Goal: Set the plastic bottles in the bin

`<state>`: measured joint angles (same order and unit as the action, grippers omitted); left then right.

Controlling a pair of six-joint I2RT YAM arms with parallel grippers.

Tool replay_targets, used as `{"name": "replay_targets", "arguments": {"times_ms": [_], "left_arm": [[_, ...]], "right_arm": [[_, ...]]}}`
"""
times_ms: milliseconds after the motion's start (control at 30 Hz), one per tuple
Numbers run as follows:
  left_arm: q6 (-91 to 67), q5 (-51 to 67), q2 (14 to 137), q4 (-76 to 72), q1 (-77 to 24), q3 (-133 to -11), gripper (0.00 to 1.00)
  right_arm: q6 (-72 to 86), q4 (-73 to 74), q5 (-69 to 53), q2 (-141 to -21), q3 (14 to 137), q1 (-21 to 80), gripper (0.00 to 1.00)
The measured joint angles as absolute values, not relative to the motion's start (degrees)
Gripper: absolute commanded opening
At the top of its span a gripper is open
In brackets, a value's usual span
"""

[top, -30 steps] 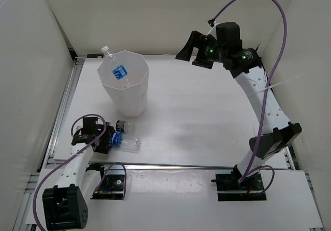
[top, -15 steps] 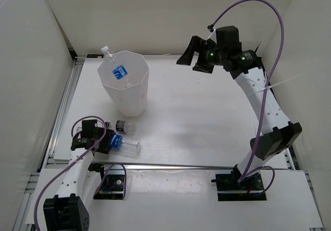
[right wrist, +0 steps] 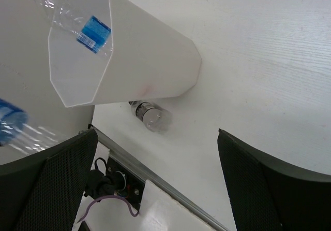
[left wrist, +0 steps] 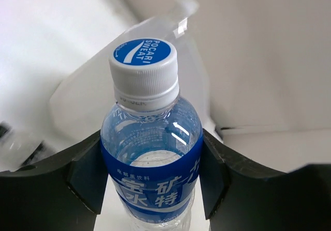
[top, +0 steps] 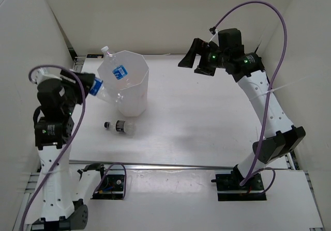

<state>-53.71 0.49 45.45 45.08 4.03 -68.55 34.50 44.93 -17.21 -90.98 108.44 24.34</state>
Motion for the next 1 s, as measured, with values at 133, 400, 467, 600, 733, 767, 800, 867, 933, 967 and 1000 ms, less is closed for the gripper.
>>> {"name": "replay_targets", "arguments": {"times_ms": [133,400,467,600,733,767,800,867,933,967,1000], "left_arm": [[-50.3,0.49,55.22,43.68,3.99,-84.34,0.29],[-41.19,-2.13,80.77,40.91,-1.83,-107.81,0.35],[-38.57,-3.44,86.46,40.71,-4.49,-111.09,0.37],[-33.52,-7.51,93.82,40.97,-10.59,-112.62,0.43],[-28.84,-13.65,97.01,41.76,-15.55,-111.31,1.0],[-28.1,-15.53,97.01,41.89,-16.64,-110.48,1.0],[-27.59,-17.47,96.82,42.0,-17.61,-109.75,1.0],[-27.14,-21.02,95.94,42.0,-18.83,-108.49,1.0],[-27.59,-24.84,93.65,42.04,-19.22,-106.85,1.0],[-28.21,-26.74,91.81,41.8,-19.22,-105.56,1.0],[-29.54,-28.62,88.97,41.45,-19.03,-103.48,1.0]], "right_arm": [[34.65,45.15,-17.32,-90.41,106.76,24.34,1.0],[34.72,45.17,-17.32,-90.02,106.28,24.34,1.0],[34.46,45.1,-17.26,-89.25,106.02,24.34,1.0],[33.91,45.12,-16.86,-86.85,105.1,24.34,1.0],[33.04,45.1,-16.58,-84.79,104.79,24.34,1.0],[32.71,45.04,-16.53,-84.23,104.4,24.34,1.0],[32.51,45.08,-16.45,-83.83,104.05,24.34,1.0],[32.08,45.01,-16.27,-83.33,103.42,24.34,1.0],[31.73,45.06,-16.19,-83.24,102.87,24.34,1.0],[31.51,45.06,-16.12,-83.24,102.48,24.34,1.0],[31.42,45.17,-16.01,-83.24,102.26,24.34,1.0]]}}
